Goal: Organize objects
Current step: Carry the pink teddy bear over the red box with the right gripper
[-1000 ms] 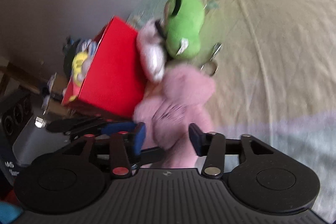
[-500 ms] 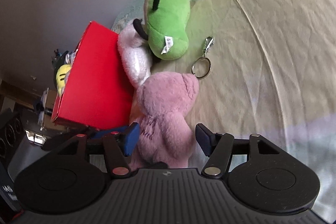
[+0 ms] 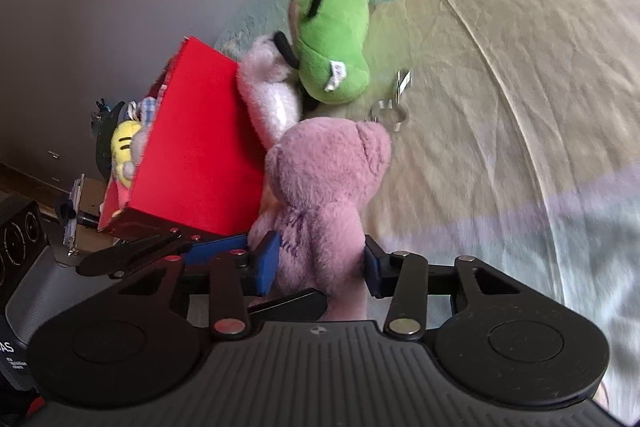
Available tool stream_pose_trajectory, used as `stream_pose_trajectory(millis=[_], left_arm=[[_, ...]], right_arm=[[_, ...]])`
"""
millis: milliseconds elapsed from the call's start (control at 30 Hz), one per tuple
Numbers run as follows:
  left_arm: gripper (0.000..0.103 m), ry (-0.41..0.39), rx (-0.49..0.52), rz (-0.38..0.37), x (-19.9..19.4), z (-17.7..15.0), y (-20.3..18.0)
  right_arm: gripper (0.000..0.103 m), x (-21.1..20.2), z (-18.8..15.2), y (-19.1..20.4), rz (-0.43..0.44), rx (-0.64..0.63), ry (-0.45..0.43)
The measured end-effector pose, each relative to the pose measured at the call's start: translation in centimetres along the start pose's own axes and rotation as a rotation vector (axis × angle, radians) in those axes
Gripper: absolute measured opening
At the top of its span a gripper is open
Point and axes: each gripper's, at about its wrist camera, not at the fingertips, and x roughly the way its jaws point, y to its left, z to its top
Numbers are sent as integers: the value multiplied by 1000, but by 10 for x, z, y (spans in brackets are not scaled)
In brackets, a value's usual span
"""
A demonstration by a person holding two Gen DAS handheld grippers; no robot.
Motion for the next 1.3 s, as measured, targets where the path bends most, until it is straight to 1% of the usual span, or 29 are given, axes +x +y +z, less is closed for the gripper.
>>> stream_pose_trajectory(millis=[100, 267, 367, 500, 700, 833, 967, 1067, 1200, 1300], left_arm=[[74, -33, 39, -29, -19, -1, -2], [73, -100, 71, -75, -50, 3, 4], [74, -155, 90, -93, -70, 9, 9], [74, -234, 103, -106, -103, 12, 25], [74, -345, 107, -99, -142, 20, 56], [74, -415, 113, -70, -169, 27, 78], [74, -473, 122, -25, -188, 32, 93], [74, -501, 109, -4, -197, 36, 108], [74, -508, 81, 27, -193, 37, 127], [74, -470, 37, 17, -179, 35, 141]], right_arm=[[46, -13, -2, 11, -3, 8, -33], [45, -30, -4, 41, -8, -6, -114], [45, -35, -2, 62, -2, -26, -160], [45, -39, 3, 92, 18, -73, -216], [44, -35, 21, 140, 59, -189, -294], [44, -27, 37, 171, 92, -268, -333], [44, -16, 53, 195, 113, -329, -346], [44, -4, 63, 211, 109, -381, -341], [44, 19, 76, 222, 79, -428, -299], [44, 42, 78, 224, 19, -462, -243]])
